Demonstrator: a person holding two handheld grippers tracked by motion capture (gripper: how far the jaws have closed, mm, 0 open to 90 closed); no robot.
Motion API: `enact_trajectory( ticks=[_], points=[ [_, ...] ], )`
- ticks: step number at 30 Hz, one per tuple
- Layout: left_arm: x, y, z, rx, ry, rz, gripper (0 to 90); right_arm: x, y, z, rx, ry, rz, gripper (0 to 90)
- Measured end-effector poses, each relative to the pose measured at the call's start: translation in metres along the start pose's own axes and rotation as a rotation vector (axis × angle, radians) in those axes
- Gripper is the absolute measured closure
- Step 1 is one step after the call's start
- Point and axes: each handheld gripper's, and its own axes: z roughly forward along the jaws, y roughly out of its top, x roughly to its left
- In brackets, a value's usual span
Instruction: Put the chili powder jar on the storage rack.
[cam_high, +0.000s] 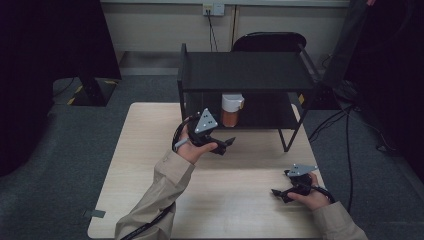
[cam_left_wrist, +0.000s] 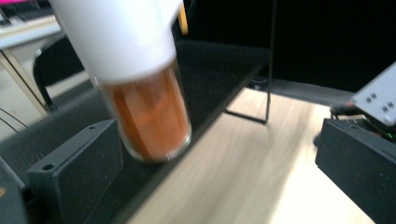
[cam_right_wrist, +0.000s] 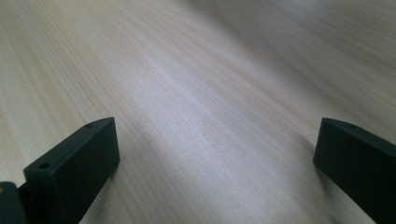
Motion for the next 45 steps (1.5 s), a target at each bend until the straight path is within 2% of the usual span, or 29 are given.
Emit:
enact_trajectory(
  ticks=[7, 9, 13, 15, 23, 30, 34, 38, 43, 45],
  points=[
    [0.001, -0.025, -0.013, 0.046, -0.032, -0.027, 0.0, 0.0, 0.0, 0.0, 0.0, -0.001, 0.0, 0.0],
    [0.002, -0.032, -0.017, 0.072, -0.034, -0.028, 0.0, 0.0, 0.0, 0.0, 0.0, -0.001, 0.001, 0.0],
    [0.003, -0.048, -0.023, 0.107, -0.047, -0.064, 0.0, 0.0, 0.0, 0.0, 0.001, -0.002, 0.001, 0.0],
    [0.003, -0.055, -0.025, 0.126, -0.047, -0.067, 0.0, 0.001, 0.0, 0.0, 0.001, -0.002, 0.002, 0.0],
    [0.007, -0.085, -0.035, 0.144, -0.024, -0.134, 0.0, 0.001, 0.0, 0.0, 0.0, -0.003, 0.003, 0.0],
    [0.005, -0.095, -0.041, 0.188, -0.008, -0.129, 0.2, 0.001, 0.001, 0.0, 0.002, -0.004, 0.004, 0.0],
    [0.007, -0.103, -0.045, 0.214, -0.006, -0.154, 0.2, 0.001, 0.001, 0.0, 0.002, -0.004, 0.004, 0.0],
    [0.009, -0.108, -0.048, 0.244, -0.001, -0.15, 0.4, 0.001, 0.0, 0.0, 0.002, -0.004, 0.004, 0.0],
    [0.007, -0.11, -0.042, 0.31, 0.018, -0.115, 1.2, 0.001, 0.0, 0.0, 0.0, -0.004, 0.004, 0.0],
    [0.011, -0.113, -0.04, 0.322, 0.005, -0.136, 1.4, 0.001, 0.0, 0.0, 0.0, -0.004, 0.004, 0.0]
  ],
)
